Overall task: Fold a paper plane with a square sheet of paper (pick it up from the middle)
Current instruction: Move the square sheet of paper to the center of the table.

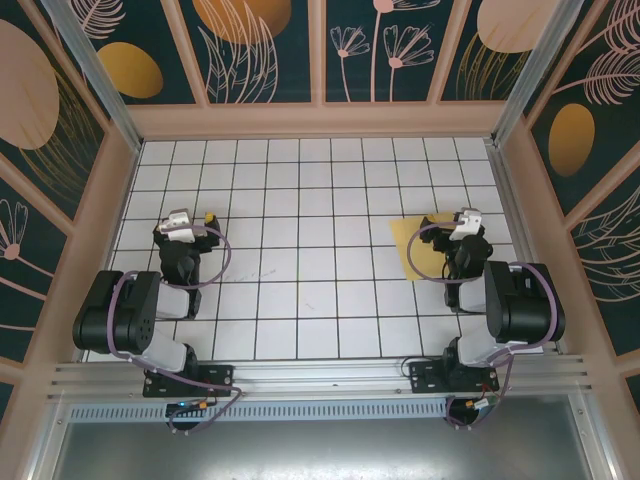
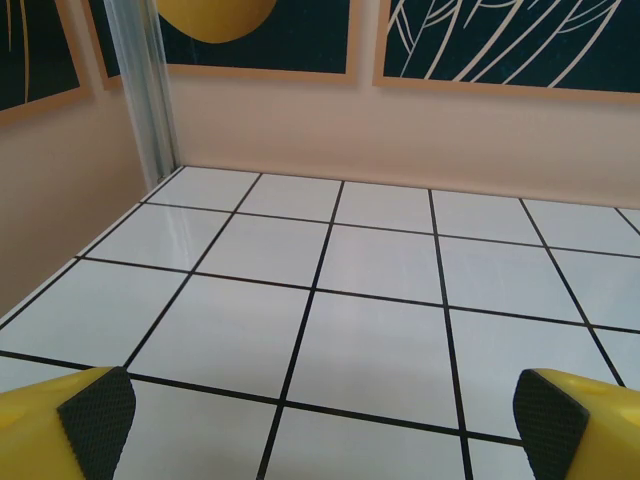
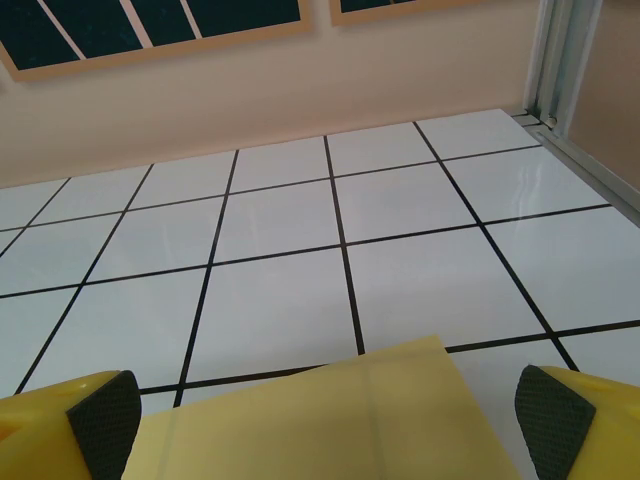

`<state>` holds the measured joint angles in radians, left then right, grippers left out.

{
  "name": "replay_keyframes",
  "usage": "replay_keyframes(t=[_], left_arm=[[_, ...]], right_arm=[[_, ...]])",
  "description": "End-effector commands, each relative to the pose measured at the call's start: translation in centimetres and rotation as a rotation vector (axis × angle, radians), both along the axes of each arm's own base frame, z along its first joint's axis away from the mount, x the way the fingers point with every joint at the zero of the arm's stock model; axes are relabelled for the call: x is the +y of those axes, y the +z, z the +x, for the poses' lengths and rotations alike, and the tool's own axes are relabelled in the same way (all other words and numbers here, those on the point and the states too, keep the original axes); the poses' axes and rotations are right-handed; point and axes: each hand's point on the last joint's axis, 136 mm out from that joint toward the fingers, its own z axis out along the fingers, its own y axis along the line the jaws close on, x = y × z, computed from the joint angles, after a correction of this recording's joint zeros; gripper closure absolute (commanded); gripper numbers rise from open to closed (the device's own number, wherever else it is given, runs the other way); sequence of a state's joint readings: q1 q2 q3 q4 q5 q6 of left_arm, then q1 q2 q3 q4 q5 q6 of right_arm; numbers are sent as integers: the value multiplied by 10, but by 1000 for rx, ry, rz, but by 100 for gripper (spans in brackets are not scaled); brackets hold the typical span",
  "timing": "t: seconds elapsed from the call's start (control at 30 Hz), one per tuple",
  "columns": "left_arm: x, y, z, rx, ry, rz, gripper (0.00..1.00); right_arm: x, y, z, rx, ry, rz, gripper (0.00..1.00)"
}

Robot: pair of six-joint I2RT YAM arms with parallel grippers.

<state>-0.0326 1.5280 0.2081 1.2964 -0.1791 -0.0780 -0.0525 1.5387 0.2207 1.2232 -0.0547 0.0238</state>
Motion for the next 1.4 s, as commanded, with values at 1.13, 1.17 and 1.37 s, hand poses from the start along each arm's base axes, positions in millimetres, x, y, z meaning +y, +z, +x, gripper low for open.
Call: replay_keyframes(t=[1.13,1.17,1.37], left_arm=[[43,70,-33,-46,310,-412,1],[44,68,-39,-51,331,-477,1],[-14,79,-34,-14,-13,-576,1]], right_arm=[[51,-20,31,678,23,442,1],[59,-29,27,711,45,487,1],[81,-57,11,777,75,538,5]])
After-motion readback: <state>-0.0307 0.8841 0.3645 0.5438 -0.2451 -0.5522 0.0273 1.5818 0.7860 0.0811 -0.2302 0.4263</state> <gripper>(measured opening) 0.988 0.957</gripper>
